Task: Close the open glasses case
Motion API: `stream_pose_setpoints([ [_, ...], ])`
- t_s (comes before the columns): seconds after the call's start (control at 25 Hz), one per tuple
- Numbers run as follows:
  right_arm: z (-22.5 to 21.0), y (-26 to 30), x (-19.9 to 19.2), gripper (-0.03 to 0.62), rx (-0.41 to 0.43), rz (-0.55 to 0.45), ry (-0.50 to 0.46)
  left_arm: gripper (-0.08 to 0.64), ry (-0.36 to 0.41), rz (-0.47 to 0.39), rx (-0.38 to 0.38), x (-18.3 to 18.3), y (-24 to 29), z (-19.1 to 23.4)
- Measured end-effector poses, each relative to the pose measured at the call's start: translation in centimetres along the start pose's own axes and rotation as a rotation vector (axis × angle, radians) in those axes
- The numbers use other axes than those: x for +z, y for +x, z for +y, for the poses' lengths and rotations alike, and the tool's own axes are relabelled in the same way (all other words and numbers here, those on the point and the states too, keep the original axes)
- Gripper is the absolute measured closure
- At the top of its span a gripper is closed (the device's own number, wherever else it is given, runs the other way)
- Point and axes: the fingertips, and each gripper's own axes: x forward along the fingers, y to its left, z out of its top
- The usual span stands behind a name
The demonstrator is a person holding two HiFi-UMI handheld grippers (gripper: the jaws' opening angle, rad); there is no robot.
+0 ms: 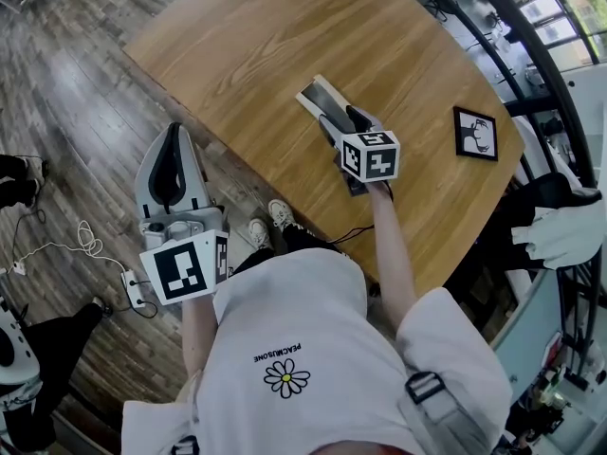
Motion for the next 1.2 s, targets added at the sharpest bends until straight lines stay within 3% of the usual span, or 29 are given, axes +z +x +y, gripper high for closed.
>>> stream_pose_setpoints([
  [0.48,2.9,1.6,-4.9,0.333,0.045,0.112,-0.023,0.541,0.007,0.01,0.014,0.1,-0.6,0.4],
  [0.88,3.1,1.6,-4.4,0.333,0.069,0.111,0.003,0.541,0.004,0.007,0.018,0.0,-0.7,0.4],
  [1.04,3.9,-0.1,1.0,0.334,0.049,-0.05,0.02,0.541,0.004,0.001,0.022,0.3,-0.8,0.5],
  [1.2,6.3,-5.2,10.0,0.372,-0.018,-0.327,-0.092,0.541,0.01,-0.01,0.026,0.8,-1.0,0.7],
])
